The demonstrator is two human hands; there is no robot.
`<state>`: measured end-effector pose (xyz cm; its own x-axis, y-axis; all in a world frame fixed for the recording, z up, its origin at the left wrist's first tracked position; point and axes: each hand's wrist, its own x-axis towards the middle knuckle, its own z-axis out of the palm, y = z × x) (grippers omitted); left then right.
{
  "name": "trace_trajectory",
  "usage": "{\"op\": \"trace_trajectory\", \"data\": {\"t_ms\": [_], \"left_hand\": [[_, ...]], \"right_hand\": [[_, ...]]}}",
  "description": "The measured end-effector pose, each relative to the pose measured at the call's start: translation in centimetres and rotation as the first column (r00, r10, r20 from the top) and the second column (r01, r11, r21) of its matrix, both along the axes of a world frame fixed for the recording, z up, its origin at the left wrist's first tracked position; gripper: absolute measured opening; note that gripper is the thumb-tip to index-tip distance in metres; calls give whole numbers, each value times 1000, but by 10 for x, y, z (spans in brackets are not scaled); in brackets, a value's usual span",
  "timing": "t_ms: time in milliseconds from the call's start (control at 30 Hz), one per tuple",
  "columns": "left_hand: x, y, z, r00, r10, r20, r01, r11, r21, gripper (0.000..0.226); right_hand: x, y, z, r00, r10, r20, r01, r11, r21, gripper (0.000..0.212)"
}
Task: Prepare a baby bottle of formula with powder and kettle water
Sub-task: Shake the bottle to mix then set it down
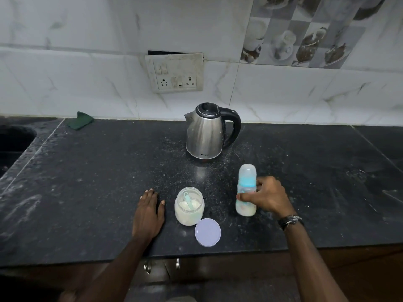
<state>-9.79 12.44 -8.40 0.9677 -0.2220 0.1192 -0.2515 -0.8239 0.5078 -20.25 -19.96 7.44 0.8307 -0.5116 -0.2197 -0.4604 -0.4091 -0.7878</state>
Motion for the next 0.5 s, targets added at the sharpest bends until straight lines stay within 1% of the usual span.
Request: {"op": "trace_trajectory", "data": {"t_ms": [33,67,133,167,200,233,267,300,333,367,400,433,467,500], "left_hand": [[0,0,1,1000,1,3,-1,1000,-4,58],[0,-1,2,1000,1,1,-1,1000,-7,58],[0,-2,2,1000,1,-9,-1,1000,-6,58],[-1,-2,1,1000,2,-12,-2,1000,-6,58],[-1,-1,0,1000,3,-11,-3,1000,-8,57],[0,0,0,1000,1,-6,-1,1000,-11,55],[0,0,0,1000,-1,1,1,1000,-14,51],[1,0,1,1000,-3,6,3,1000,-17,48],[1,-1,1,1000,-5,6,5,1000,-16,46],[1,-1,0,1000,-6,1,6,1000,-13,47],[0,-1,-1,1000,-5,-5,5,1000,-7,51],[0,-1,-1,1000,-2,-8,2,1000,-7,54],[-1,0,-1,1000,2,-4,-2,1000,-14,56],[0,0,-1,1000,3,6,-3,1000,-22,57]], "right_hand": [[0,1,-2,1000,29,10,-29,999,14,47],[-1,4,0,999,43,19,-43,999,-13,43],[1,1,-3,997,-19,71,22,999,-42,42],[2,0,-1,997,-41,58,43,999,-28,46],[1,1,1,999,-39,3,39,999,-30,50],[-2,3,2,999,-13,-34,12,1000,-17,49],[-3,4,0,1000,29,-10,-29,1000,8,44],[-3,7,0,998,58,0,-58,998,-19,37],[-3,5,-2,999,37,28,-36,998,-44,33],[-1,3,-3,998,-7,68,11,999,-54,33],[0,2,-3,997,-39,68,42,998,-53,37],[-1,1,-2,999,-48,21,49,997,-54,43],[-3,2,-1,999,-8,-39,5,998,-68,48],[-4,4,-1,998,22,-54,-24,999,-33,47]]}}
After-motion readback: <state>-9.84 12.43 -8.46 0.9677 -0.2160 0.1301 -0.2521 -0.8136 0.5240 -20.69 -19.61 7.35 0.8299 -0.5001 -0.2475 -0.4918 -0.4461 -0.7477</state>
